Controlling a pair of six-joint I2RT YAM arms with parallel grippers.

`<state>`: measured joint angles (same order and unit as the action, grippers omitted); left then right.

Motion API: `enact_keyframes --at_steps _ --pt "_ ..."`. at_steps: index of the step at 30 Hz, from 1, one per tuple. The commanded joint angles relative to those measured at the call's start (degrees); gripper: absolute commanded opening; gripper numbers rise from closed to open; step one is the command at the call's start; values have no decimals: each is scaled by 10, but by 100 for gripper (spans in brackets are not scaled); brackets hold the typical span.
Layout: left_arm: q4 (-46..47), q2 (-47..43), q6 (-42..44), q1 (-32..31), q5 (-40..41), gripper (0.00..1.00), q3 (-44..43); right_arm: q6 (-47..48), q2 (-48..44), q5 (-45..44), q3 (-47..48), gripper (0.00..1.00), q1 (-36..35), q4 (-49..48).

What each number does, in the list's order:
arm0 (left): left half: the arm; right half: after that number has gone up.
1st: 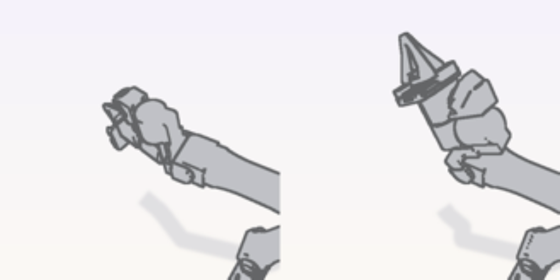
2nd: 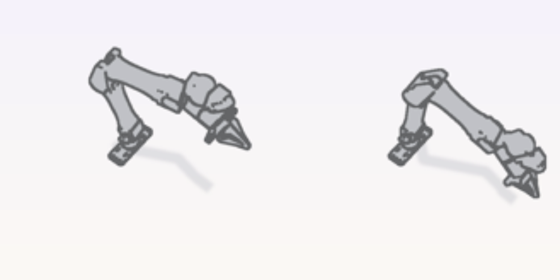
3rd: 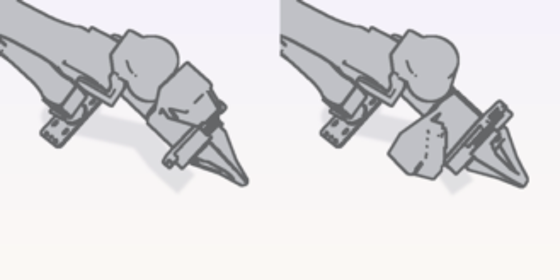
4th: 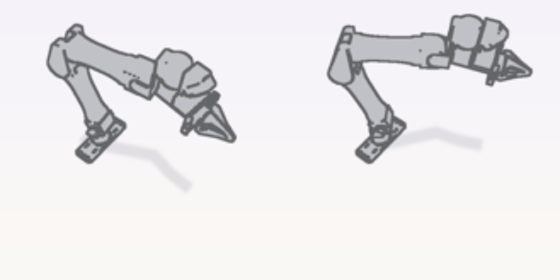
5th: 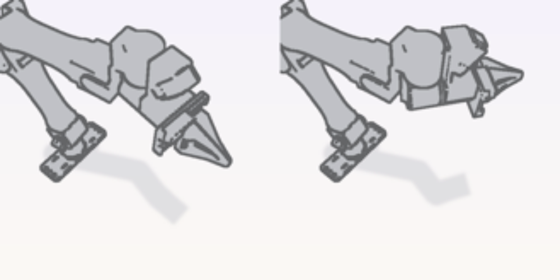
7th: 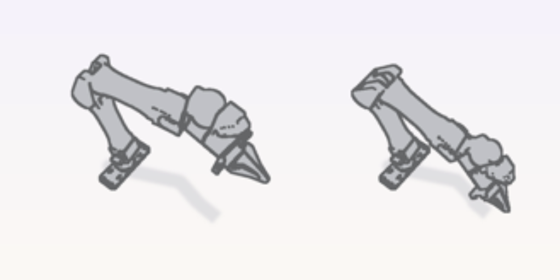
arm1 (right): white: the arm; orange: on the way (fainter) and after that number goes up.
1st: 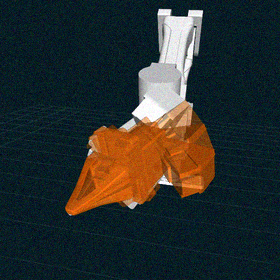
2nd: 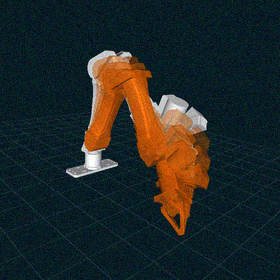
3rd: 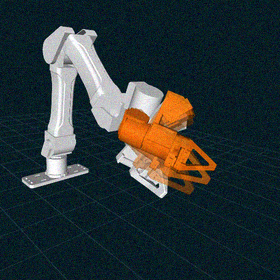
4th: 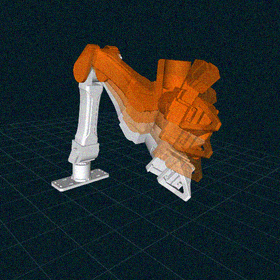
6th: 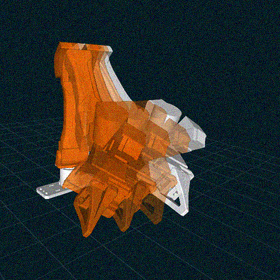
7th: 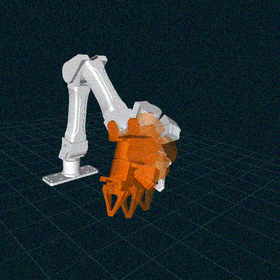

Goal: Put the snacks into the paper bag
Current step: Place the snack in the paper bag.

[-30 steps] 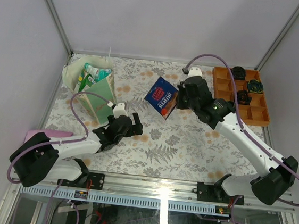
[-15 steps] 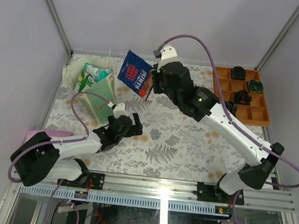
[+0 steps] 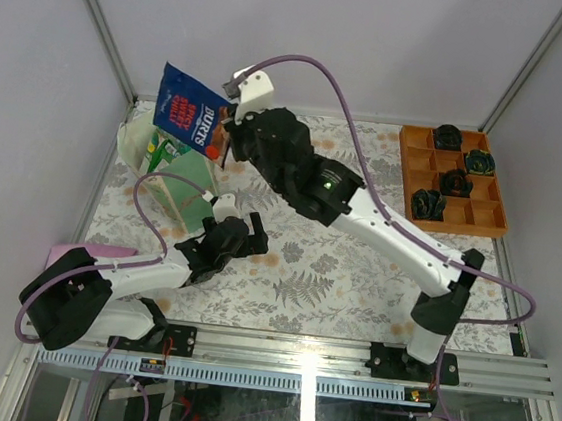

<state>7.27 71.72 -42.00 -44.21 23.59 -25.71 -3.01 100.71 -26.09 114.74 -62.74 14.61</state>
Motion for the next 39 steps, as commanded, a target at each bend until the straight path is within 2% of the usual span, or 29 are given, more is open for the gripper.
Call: enact_keyframes --at_steps 1,11,18,22,30,39 --pt "23 0 10 3 14 100 -20 33 63 -23 94 0 -7 -28" --pt "21 -5 12 3 19 100 -19 95 180 -49 207 0 -7 -13" --pt "22 1 13 3 15 100 -22 101 188 -56 192 0 -9 -39" --pt "22 3 12 3 15 100 -22 118 185 -95 178 0 -17 -72" --pt "29 16 11 4 11 100 -24 77 184 -60 206 0 -25 -32" --pt "31 29 11 4 12 100 -27 179 179 -142 115 0 -59 -221"
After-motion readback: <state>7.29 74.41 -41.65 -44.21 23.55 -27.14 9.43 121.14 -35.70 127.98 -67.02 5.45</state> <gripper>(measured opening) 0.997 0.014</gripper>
